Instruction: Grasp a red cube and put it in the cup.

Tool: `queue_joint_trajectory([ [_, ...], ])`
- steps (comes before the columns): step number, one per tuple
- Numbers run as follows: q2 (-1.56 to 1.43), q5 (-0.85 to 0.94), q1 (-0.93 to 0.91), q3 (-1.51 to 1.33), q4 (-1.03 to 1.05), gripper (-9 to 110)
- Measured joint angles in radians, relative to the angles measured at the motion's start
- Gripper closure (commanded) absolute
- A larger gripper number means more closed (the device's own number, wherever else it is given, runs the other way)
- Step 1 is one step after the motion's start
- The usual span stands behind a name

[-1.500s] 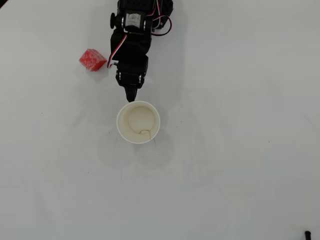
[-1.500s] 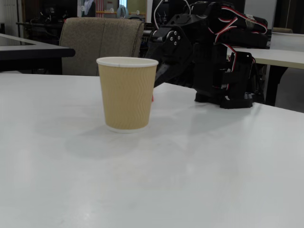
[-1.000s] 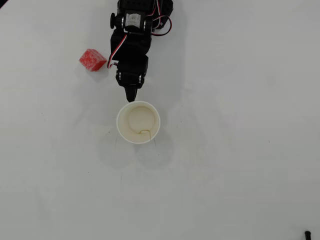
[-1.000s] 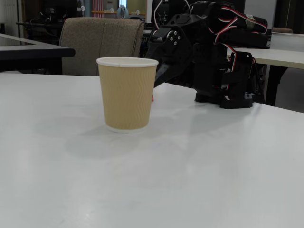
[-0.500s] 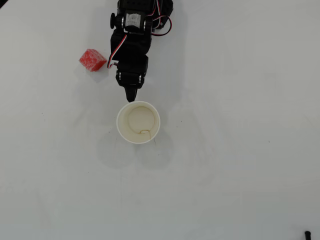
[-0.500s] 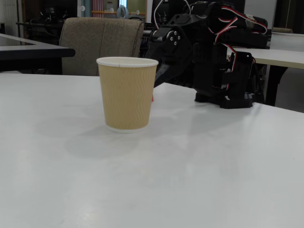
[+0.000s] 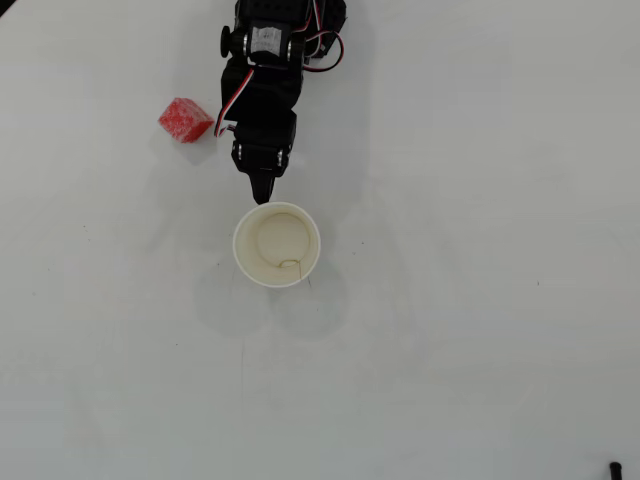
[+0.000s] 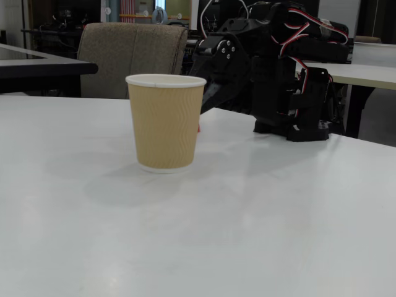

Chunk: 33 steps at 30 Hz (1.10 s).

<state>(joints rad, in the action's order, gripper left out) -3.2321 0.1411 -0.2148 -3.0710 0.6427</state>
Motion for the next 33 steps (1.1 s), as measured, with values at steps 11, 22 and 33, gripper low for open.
queue_joint_trajectory([
  [11,0.000,0.000,0.077,0.000,0.000,101],
  [22,0.000,0.000,-0.158,0.000,0.000,101],
  [33,0.000,0.285,-0.305,0.000,-0.179,101],
])
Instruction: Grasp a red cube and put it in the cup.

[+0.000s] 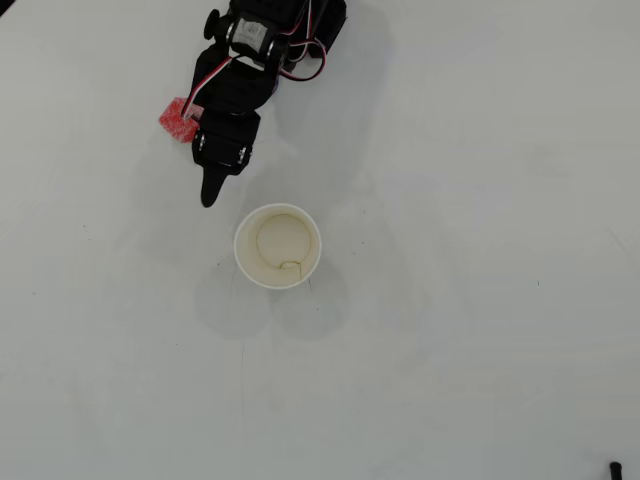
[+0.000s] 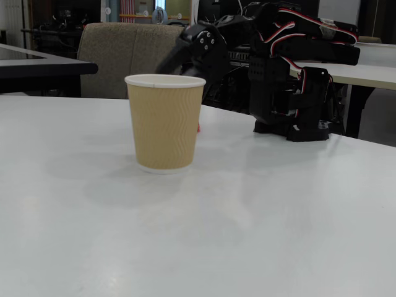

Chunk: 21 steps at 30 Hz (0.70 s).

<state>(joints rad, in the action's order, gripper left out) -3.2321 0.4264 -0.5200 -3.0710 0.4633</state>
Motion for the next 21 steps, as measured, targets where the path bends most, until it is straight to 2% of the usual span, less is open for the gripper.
queue_joint_trajectory([
  [8,0.000,0.594,-0.064,0.000,-0.169,101],
  [16,0.000,0.989,-0.094,0.000,-0.184,101],
  [21,0.000,1.164,-0.127,0.000,-0.184,101],
])
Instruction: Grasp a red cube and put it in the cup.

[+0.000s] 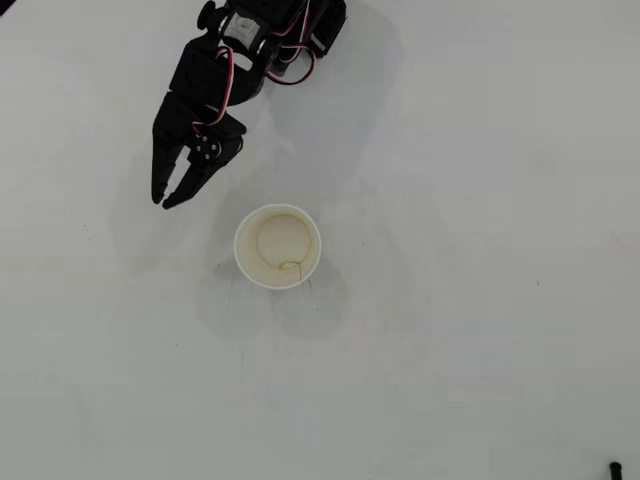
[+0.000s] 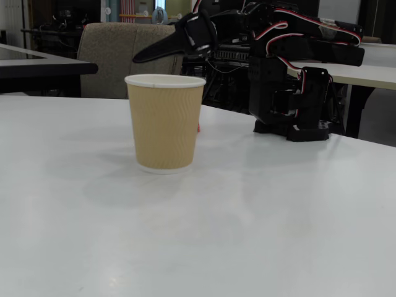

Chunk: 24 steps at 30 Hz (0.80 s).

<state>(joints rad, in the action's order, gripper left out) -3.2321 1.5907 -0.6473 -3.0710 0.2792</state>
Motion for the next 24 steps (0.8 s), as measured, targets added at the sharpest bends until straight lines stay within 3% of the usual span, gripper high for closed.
queue_joint_trajectory([
  [7,0.000,0.115,-0.084,0.000,0.000,101],
  [24,0.000,0.184,-0.261,0.000,0.000,101],
])
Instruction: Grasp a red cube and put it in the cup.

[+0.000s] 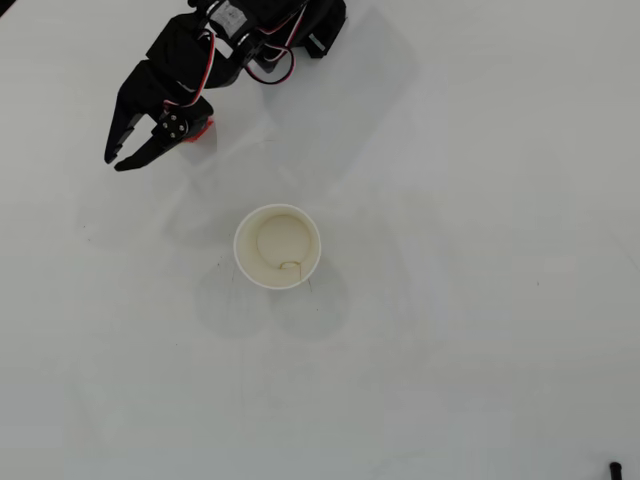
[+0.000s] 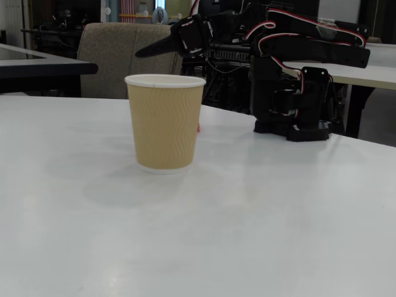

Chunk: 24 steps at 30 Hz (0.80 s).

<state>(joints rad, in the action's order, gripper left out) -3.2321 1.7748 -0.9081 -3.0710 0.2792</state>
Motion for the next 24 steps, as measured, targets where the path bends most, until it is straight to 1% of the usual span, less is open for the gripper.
queue_joint_trajectory([
  [11,0.000,0.000,-0.049,0.000,-0.021,101],
  [24,0.000,0.000,-0.049,0.000,0.002,101],
])
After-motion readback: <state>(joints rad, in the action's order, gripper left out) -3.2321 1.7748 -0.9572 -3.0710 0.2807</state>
